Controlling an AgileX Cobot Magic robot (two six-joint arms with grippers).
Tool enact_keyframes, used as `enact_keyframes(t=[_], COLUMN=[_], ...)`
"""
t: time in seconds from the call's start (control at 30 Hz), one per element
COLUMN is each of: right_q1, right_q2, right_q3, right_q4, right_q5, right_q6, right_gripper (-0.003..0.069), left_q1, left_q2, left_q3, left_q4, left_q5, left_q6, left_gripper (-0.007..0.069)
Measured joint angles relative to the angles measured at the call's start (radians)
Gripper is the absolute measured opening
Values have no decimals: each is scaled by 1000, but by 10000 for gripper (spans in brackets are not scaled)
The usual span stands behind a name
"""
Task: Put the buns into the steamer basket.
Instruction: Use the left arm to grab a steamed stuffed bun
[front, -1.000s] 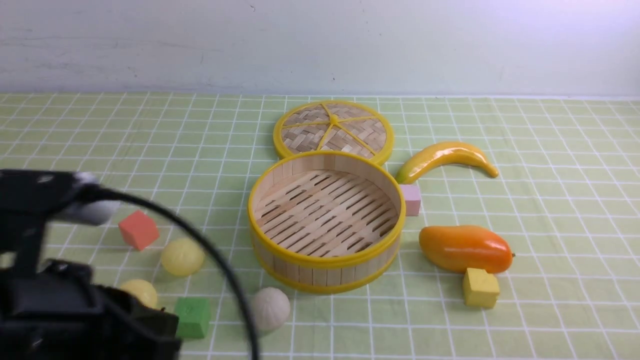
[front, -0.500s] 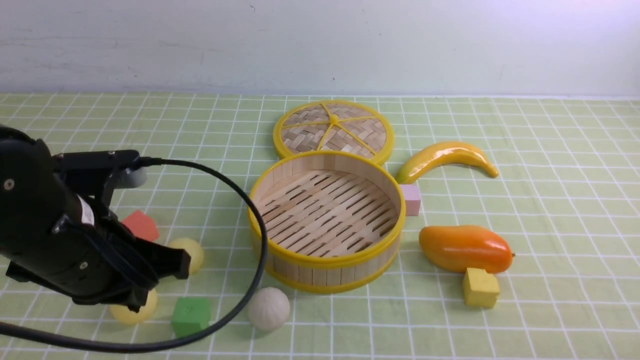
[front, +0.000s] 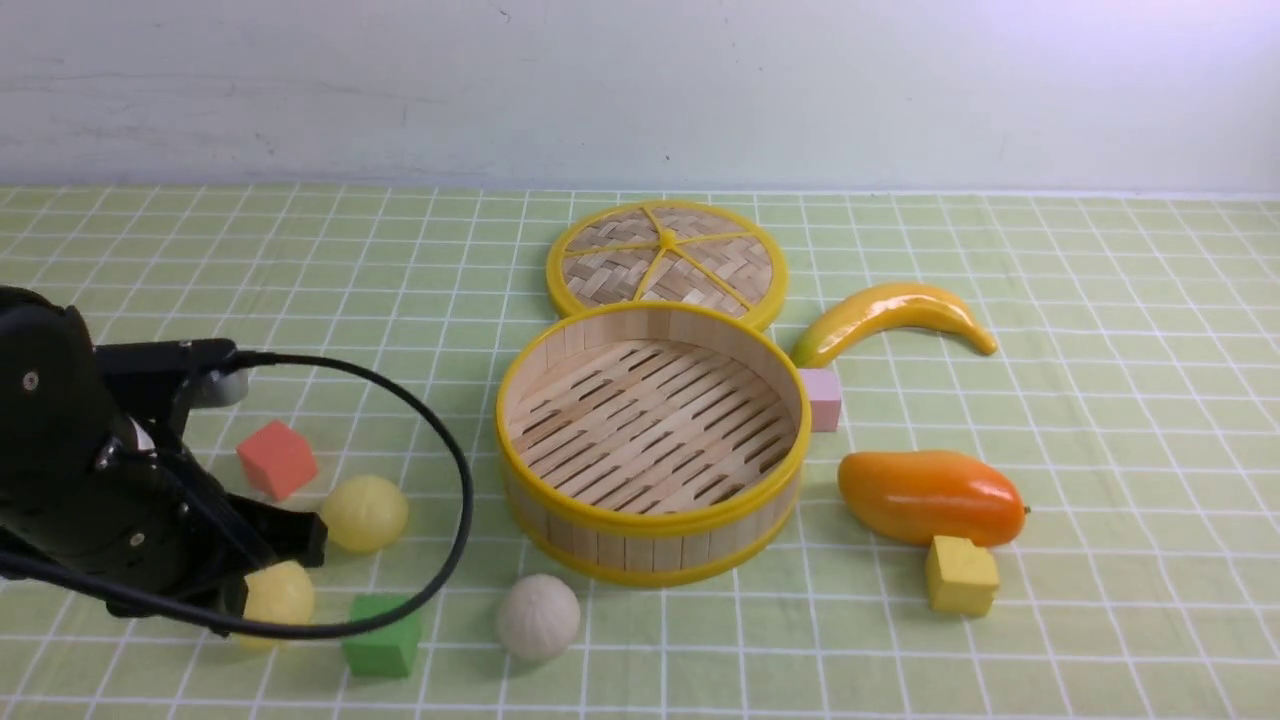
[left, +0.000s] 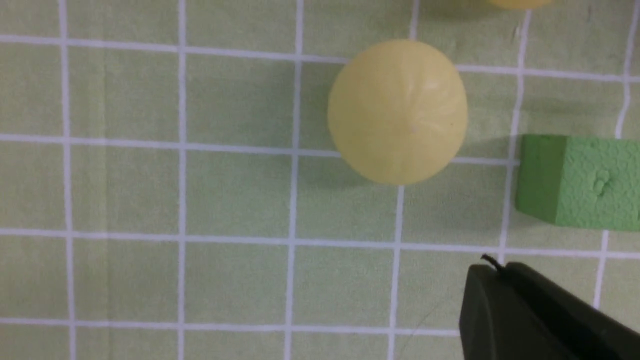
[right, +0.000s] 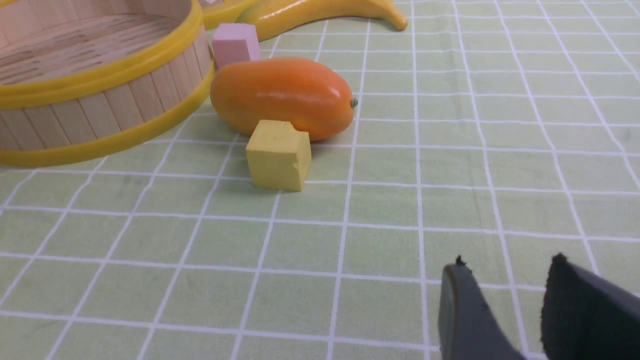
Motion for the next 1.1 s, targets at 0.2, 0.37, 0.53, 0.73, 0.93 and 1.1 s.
enact_keyframes(t=[0.2, 0.37, 0.53, 0.73, 0.93, 1.1], right_q1=[0, 0, 0, 0, 0, 0], right_q2=[0, 0, 0, 0, 0, 0], right_q3=[0, 0, 0, 0, 0, 0], right_q4=[0, 0, 0, 0, 0, 0], right_q5=[0, 0, 0, 0, 0, 0], right_q6=[0, 0, 0, 0, 0, 0], right_gripper=[239, 239, 239, 239, 239, 239], left_q1=[1, 1, 1, 1, 1, 1], left_q2=[42, 109, 165, 179, 127, 109], left_q3=[0, 0, 0, 0, -4, -11], left_q4=[11, 46, 73, 77, 63, 80], left_q5=[-75, -96, -136, -129, -66, -123], left_q6=[2, 2, 2, 2, 2, 2], left_gripper=[163, 257, 260, 242, 241, 241])
